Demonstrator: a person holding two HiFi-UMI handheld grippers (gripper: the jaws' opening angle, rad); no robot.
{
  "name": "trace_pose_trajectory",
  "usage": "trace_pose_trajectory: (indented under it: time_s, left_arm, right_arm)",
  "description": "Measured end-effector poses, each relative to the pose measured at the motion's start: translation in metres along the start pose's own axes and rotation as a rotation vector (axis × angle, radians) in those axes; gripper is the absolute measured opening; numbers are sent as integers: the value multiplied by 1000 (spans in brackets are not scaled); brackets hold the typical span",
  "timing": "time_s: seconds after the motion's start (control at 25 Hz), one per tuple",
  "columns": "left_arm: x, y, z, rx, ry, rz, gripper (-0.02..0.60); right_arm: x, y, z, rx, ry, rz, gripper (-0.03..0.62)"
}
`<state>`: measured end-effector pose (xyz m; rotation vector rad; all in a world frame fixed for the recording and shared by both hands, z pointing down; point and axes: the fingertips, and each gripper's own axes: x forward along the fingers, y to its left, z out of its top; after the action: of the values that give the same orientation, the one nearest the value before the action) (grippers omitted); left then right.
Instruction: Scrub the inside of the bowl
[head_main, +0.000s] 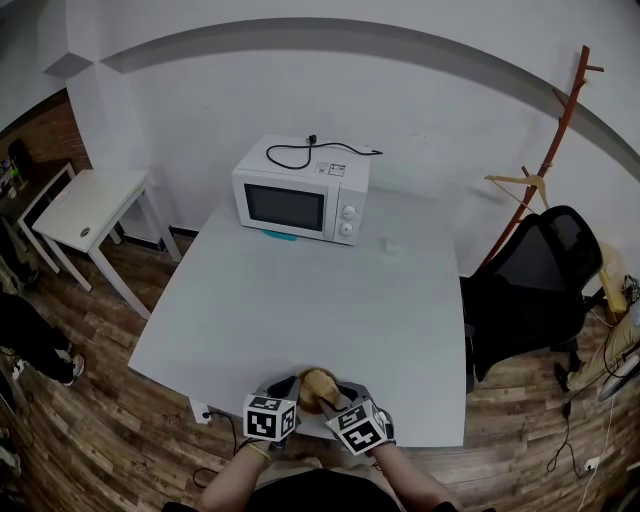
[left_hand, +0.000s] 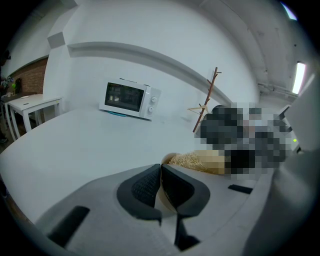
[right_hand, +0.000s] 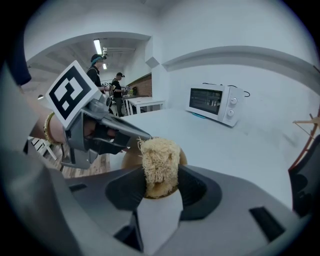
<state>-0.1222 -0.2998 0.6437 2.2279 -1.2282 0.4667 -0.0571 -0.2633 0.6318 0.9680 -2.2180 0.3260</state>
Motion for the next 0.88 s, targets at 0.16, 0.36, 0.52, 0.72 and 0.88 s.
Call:
trace_pose_trajectory:
  time_s: [0.16, 0.36, 0.52, 0.72, 0.88]
  left_arm:
    - [0, -1, 3, -2, -4, 2, 26]
    - [1, -1, 4, -4, -6, 6, 26]
    - [0, 1, 6, -9, -12, 13, 26]
    - [-2, 5, 5, -17, -13, 27, 26]
    - [0, 6, 4, -15, -14, 29, 26]
  right_arm:
    - [1, 4, 7, -26, -6, 7, 176]
    - [4, 12, 9, -58, 2, 24, 176]
    - [3, 15, 10, -63, 6, 37, 175]
    - [0, 22, 5, -69, 17, 66, 175]
    - [0, 27, -1, -89, 36, 92, 175]
